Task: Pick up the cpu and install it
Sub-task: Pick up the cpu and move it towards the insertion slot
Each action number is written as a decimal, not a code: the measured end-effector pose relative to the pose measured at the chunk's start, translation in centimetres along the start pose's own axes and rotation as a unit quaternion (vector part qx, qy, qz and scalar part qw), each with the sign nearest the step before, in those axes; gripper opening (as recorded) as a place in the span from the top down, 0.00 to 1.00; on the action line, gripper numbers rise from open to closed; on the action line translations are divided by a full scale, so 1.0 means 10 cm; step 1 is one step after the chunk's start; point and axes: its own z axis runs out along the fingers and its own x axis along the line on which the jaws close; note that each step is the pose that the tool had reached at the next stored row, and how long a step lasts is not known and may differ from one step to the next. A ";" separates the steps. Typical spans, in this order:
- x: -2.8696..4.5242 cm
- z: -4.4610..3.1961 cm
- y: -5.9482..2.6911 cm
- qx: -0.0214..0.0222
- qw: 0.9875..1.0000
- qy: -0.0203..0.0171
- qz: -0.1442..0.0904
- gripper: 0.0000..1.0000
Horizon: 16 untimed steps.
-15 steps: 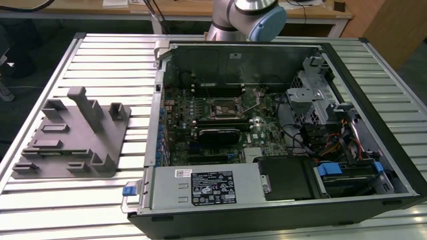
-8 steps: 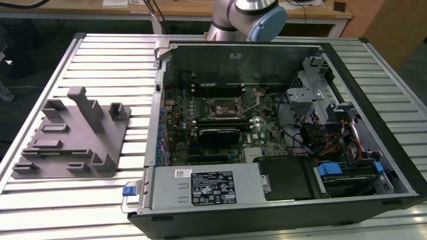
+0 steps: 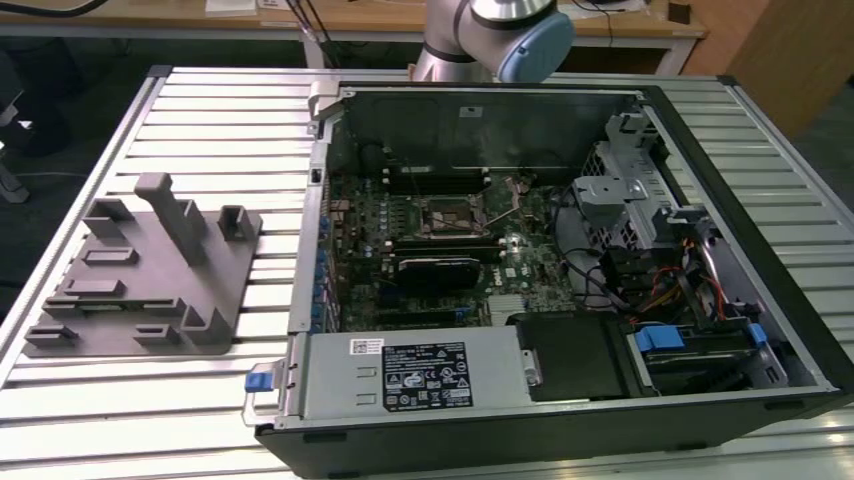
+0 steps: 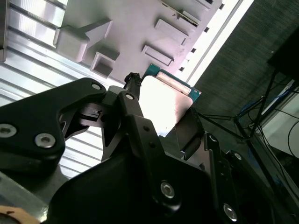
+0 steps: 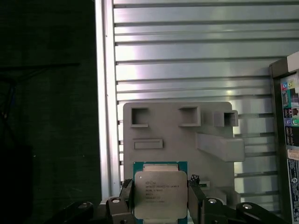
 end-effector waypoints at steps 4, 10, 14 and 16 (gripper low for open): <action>-0.063 0.003 0.004 0.000 1.000 0.000 0.000 0.46; -0.156 0.008 0.010 0.000 1.000 0.000 0.000 0.46; -0.217 0.010 0.014 0.000 1.000 0.000 0.000 0.46; -0.245 0.011 0.016 0.000 1.000 0.000 0.000 0.46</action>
